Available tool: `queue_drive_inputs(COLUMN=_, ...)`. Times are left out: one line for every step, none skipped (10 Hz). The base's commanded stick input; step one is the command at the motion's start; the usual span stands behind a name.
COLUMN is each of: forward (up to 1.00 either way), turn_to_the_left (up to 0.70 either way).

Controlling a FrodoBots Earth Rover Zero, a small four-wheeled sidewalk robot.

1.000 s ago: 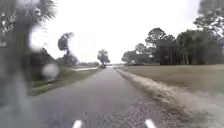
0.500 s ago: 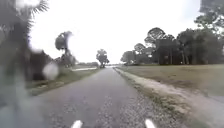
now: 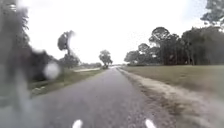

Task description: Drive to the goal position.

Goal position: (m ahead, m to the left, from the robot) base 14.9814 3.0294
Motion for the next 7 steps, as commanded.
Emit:
queue_drive_inputs(forward=0.99, turn_to_the_left=0.0)
queue_drive_inputs(forward=0.99, turn_to_the_left=0.0)
queue_drive_inputs(forward=0.99, turn_to_the_left=0.0)
queue_drive_inputs(forward=0.99, turn_to_the_left=0.0)
queue_drive_inputs(forward=0.99, turn_to_the_left=0.0)
queue_drive_inputs(forward=0.99, turn_to_the_left=0.0)
queue_drive_inputs(forward=0.99, turn_to_the_left=0.0)
